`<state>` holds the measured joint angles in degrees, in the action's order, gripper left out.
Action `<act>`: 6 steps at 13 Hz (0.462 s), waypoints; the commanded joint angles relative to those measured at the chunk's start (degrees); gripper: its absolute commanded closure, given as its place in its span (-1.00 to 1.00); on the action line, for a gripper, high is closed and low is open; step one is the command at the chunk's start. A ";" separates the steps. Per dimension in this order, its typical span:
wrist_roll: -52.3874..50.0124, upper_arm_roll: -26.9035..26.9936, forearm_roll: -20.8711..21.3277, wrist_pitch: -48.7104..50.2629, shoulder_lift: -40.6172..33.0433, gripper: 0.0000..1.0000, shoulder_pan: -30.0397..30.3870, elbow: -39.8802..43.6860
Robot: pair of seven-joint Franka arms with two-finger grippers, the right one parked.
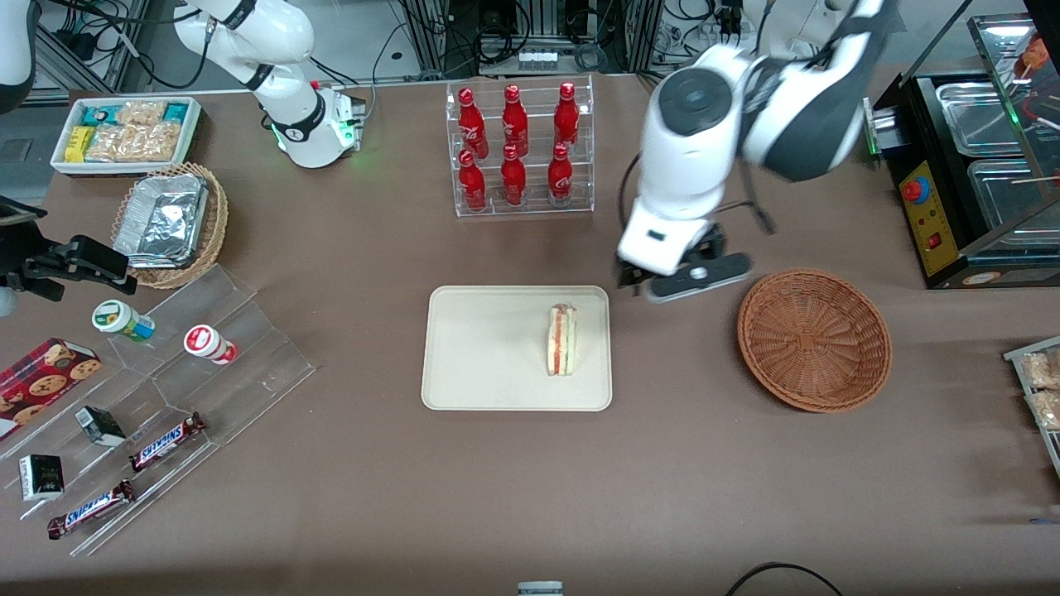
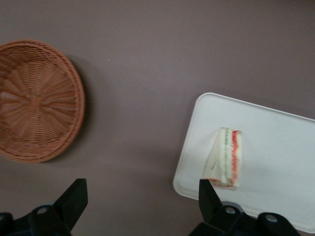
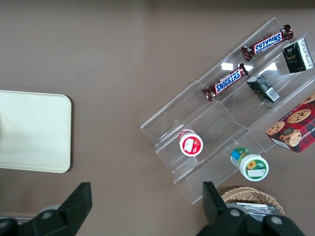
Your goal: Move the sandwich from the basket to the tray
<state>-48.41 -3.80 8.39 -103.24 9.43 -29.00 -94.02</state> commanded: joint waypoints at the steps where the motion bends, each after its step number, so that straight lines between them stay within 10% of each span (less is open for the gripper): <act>1: 8.21 -0.25 -2.84 6.79 -6.25 -1.00 4.54 -1.87; 6: 23.95 -0.25 -6.37 15.42 -15.48 -1.00 15.53 -2.83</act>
<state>-29.41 -3.34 3.52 -89.67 -1.66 -16.96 -94.27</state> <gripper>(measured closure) 0.000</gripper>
